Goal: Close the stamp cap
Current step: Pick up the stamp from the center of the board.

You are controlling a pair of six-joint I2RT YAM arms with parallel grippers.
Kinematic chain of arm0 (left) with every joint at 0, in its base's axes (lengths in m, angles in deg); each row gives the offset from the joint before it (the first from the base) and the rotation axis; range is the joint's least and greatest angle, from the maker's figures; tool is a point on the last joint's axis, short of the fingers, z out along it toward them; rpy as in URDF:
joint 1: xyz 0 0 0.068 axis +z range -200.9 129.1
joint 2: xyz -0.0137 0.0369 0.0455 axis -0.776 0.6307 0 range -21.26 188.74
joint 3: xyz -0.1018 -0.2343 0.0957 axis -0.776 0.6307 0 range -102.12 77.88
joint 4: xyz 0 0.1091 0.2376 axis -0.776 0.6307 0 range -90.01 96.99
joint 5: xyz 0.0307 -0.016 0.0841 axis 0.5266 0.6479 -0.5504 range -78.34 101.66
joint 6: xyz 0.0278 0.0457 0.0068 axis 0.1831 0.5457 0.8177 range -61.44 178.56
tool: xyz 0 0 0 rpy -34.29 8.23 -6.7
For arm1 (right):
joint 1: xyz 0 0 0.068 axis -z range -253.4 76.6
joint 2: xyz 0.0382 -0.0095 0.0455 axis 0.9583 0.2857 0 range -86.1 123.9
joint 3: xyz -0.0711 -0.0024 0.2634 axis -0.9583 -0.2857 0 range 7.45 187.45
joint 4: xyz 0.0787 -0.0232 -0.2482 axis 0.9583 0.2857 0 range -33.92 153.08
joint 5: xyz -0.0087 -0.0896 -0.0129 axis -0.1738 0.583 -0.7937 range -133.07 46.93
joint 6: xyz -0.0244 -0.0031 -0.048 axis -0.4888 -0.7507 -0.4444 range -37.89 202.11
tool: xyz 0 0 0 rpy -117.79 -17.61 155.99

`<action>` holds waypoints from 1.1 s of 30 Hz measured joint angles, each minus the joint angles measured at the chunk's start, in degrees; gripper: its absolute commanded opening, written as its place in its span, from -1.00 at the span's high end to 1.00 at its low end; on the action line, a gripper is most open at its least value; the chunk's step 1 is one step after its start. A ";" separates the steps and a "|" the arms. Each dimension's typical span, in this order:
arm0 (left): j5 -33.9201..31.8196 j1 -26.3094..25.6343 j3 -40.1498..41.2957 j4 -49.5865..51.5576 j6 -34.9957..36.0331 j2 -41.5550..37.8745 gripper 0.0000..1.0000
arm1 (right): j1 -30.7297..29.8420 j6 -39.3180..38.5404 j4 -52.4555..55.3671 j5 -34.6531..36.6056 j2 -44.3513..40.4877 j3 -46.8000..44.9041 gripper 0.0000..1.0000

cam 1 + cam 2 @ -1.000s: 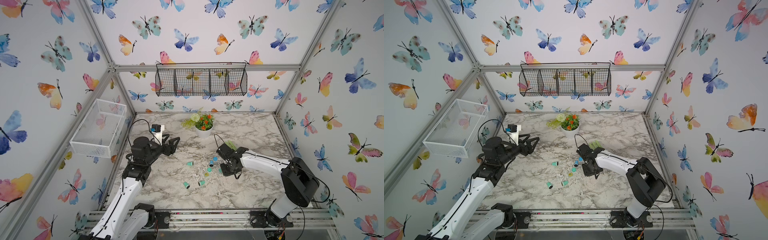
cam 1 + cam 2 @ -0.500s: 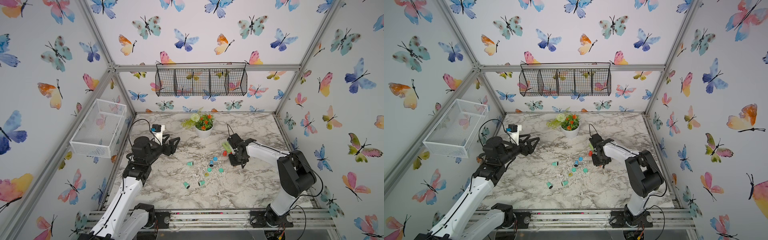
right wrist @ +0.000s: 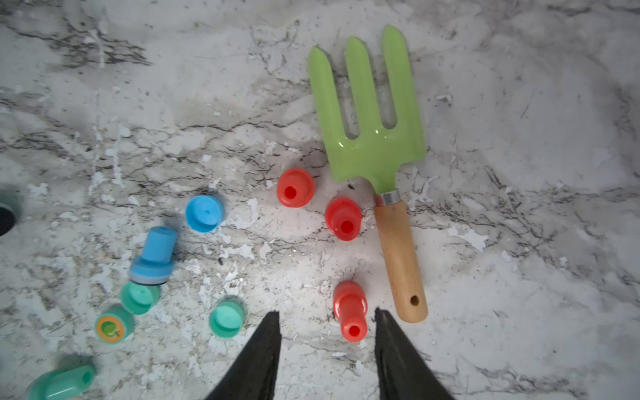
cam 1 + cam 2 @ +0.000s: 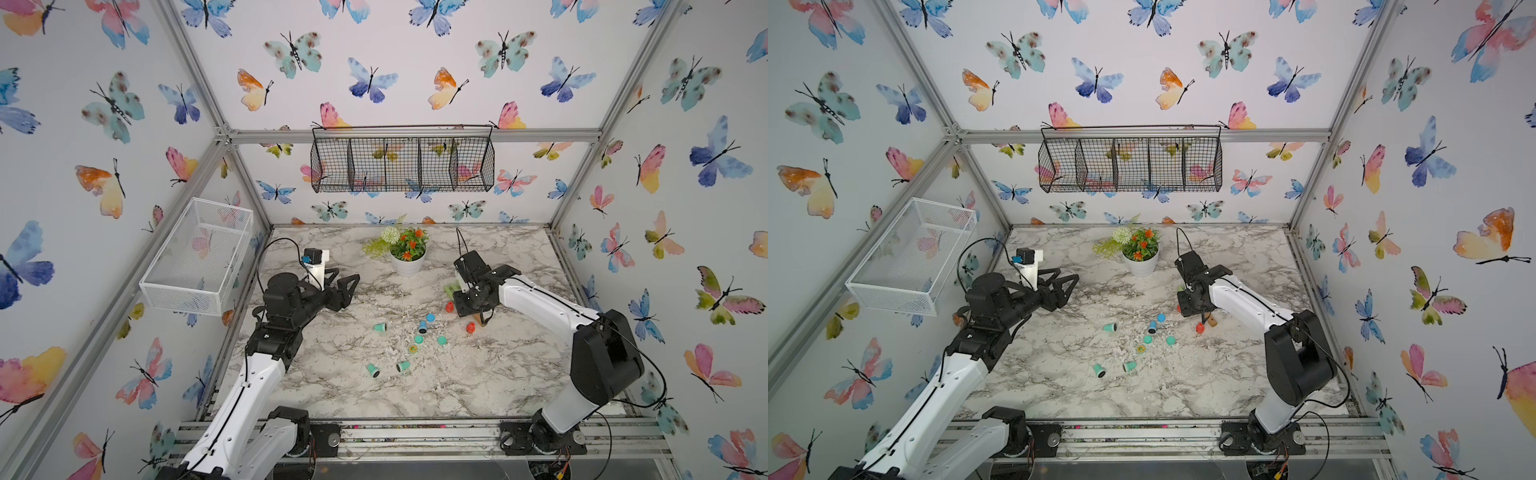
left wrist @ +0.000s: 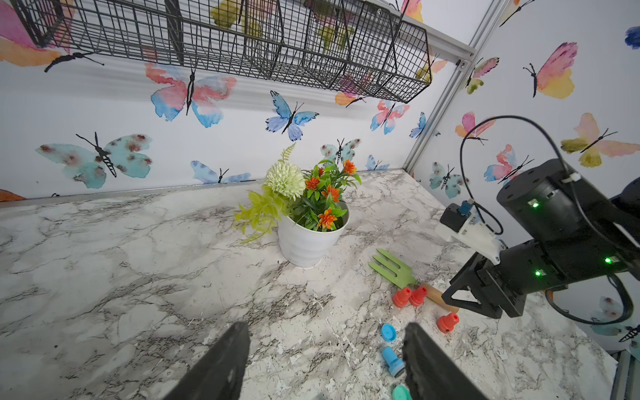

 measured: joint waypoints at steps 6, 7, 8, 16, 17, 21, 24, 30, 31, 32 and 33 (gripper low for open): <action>-0.04 0.00 0.00 0.04 -0.02 0.04 -0.44 | -8.92 2.62 -0.26 -3.69 4.59 4.52 0.18; -0.04 0.00 0.00 0.04 -0.02 0.04 -0.44 | -9.75 3.30 -0.37 -4.04 6.14 5.31 0.18; -0.04 0.00 0.00 0.07 -0.02 0.04 -0.44 | -10.10 3.98 -0.70 -4.50 7.48 5.84 0.17; -0.09 0.00 0.00 0.76 -0.02 0.04 -0.44 | -9.97 12.02 -2.40 -6.36 16.57 8.33 0.22; -0.09 0.00 0.00 0.81 -0.02 0.04 -0.44 | -9.97 12.74 -2.40 -6.34 17.07 8.57 0.24; -0.09 0.09 0.00 0.83 -0.04 0.04 -0.44 | -9.92 15.28 -2.54 -6.10 19.52 10.97 0.31; -0.09 0.09 0.00 0.83 -0.04 0.04 -0.44 | -9.92 16.39 -2.80 -6.10 20.98 12.57 0.35; -0.07 0.11 0.00 0.83 -0.24 0.04 -0.44 | -9.92 17.38 -2.73 -6.43 22.73 12.70 0.43; -0.07 0.11 0.00 0.83 -0.24 0.04 -0.44 | -9.92 17.40 -2.62 -6.54 23.04 12.70 0.43; -0.07 0.11 0.00 0.83 -0.26 0.04 -0.44 | -9.92 17.42 -2.62 -6.67 23.21 12.70 0.44; -0.07 0.11 0.00 0.83 -0.28 0.04 -0.44 | -9.92 17.42 -2.60 -6.82 23.32 12.81 0.44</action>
